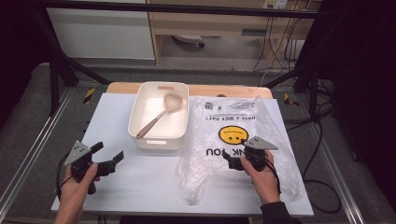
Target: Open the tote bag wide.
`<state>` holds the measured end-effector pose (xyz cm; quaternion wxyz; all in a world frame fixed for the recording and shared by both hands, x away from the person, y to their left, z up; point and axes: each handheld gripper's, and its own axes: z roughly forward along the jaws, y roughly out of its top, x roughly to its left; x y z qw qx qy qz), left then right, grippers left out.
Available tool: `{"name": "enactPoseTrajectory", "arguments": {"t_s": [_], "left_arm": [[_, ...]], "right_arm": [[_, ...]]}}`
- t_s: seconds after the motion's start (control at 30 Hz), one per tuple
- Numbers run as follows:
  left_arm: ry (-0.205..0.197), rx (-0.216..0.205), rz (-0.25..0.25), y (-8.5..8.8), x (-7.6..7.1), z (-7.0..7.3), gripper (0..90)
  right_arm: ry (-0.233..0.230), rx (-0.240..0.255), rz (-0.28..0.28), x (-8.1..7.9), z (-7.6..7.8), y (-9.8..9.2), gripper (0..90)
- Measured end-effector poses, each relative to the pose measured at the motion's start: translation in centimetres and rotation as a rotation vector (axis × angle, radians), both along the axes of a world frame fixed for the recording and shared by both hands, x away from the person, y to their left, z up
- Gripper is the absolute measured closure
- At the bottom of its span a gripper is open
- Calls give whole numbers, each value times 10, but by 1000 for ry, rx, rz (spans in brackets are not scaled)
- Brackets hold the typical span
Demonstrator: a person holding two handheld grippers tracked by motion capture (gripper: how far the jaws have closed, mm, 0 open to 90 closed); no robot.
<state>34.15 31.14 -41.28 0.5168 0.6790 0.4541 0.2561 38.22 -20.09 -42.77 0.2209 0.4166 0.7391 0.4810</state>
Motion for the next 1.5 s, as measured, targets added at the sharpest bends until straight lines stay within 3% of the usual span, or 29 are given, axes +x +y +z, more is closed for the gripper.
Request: {"name": "enactPoseTrajectory", "arguments": {"t_s": [0.17, 0.27, 0.37, 0.47, 0.63, 0.93, 1.2, 1.27, 1.3, 1.5], "left_arm": [[10, -5, -4, 1, 0, -1, 59], [12, -7, 0, 2, 0, -1, 59], [15, -12, -1, 1, 1, -2, 58], [23, -14, -6, 0, 2, -3, 58], [30, -17, -7, 0, 4, -5, 58], [41, -16, 7, 1, 4, -7, 58], [45, -10, 15, 2, 4, -7, 59], [46, -14, 19, 3, 3, -7, 60], [44, -17, 20, 3, 3, -7, 60], [41, -12, 22, 2, 3, -6, 60]], "right_arm": [[-4, -6, 7, 2, 4, -2, 79], [18, 42, 0, 5, 10, -4, 57], [-13, 26, -31, 15, 17, -7, 56], [6, 50, -56, 24, 14, -12, 67], [-7, 17, -71, 36, 20, -17, 67], [-43, -21, -147, 60, 33, -28, 73], [-25, -35, -201, 72, 41, -54, 93], [-21, -63, -215, 74, 42, -64, 93], [2, -48, -223, 73, 41, -75, 93], [29, -16, -257, 66, 36, -104, 105]]}}
